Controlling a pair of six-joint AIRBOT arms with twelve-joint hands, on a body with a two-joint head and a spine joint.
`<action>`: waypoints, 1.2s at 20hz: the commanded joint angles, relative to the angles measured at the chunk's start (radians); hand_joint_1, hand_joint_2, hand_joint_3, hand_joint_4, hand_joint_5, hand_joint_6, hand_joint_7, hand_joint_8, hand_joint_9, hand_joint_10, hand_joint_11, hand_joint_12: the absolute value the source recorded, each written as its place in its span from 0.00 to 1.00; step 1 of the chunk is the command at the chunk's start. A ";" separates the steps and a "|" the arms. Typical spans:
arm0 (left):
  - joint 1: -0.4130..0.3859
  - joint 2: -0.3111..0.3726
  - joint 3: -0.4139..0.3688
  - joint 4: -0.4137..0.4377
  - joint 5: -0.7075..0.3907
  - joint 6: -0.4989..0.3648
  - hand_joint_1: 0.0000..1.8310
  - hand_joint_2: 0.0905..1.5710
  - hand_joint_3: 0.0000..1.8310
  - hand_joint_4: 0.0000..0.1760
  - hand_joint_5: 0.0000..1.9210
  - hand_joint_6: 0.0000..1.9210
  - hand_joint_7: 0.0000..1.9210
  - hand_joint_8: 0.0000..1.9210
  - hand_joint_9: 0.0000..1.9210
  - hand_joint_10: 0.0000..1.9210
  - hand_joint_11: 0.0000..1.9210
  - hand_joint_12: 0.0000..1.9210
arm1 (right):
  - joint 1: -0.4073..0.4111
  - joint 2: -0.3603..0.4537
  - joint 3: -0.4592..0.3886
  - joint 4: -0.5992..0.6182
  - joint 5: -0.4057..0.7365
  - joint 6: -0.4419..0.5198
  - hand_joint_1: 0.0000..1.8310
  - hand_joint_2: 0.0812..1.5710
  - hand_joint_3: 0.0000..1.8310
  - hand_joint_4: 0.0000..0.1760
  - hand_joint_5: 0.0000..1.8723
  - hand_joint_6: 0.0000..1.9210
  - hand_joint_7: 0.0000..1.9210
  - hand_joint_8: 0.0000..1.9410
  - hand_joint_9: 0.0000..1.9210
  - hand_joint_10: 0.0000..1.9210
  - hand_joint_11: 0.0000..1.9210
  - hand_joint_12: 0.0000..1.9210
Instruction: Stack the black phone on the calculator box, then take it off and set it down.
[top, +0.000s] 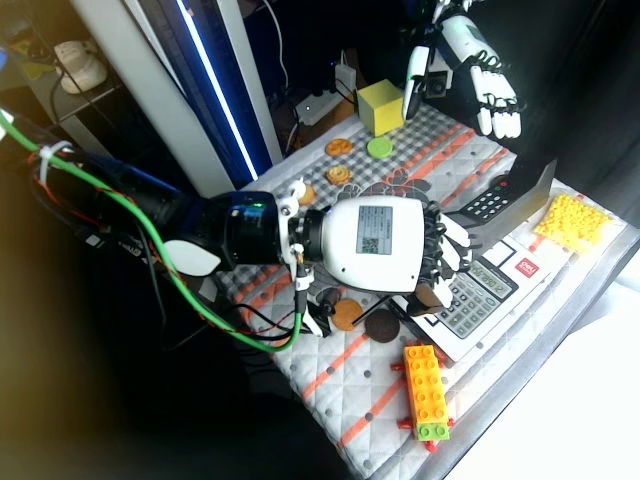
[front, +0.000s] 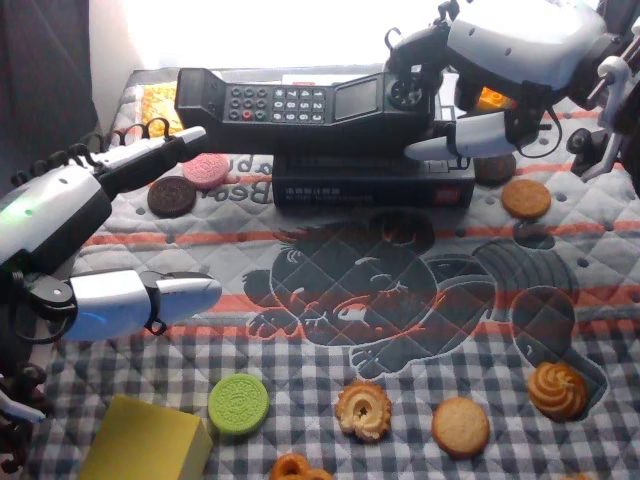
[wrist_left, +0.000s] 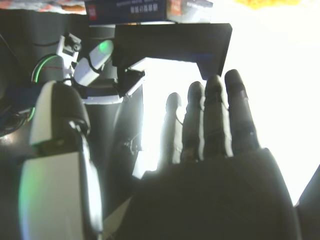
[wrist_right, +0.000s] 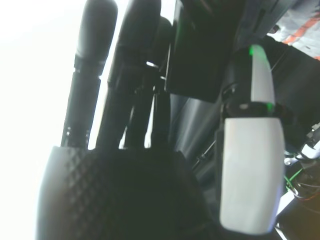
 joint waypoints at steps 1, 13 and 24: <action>-0.002 0.001 -0.001 0.019 -0.119 -0.010 0.43 0.60 0.00 0.47 0.10 0.00 0.10 0.00 0.07 0.00 0.00 0.16 | 0.012 0.005 -0.001 0.011 0.104 0.019 0.68 0.71 0.00 0.00 0.46 0.51 0.60 0.41 0.78 0.01 0.51 0.62; 0.040 0.034 -0.029 -0.003 -0.157 -0.011 0.40 0.61 0.00 0.45 0.11 0.00 0.10 0.00 0.08 0.00 0.00 0.26 | -0.164 0.249 -0.197 0.061 0.547 0.152 0.62 0.73 0.00 0.00 0.48 0.57 0.76 0.01 0.81 0.06 0.64 0.46; 0.052 0.036 -0.039 -0.017 -0.166 -0.011 0.43 0.61 0.00 0.50 0.11 0.00 0.10 0.00 0.07 0.00 0.00 0.19 | -0.516 0.323 -0.335 0.201 0.729 0.187 0.64 0.69 0.00 0.00 0.54 0.48 0.79 0.00 0.85 0.04 0.61 0.58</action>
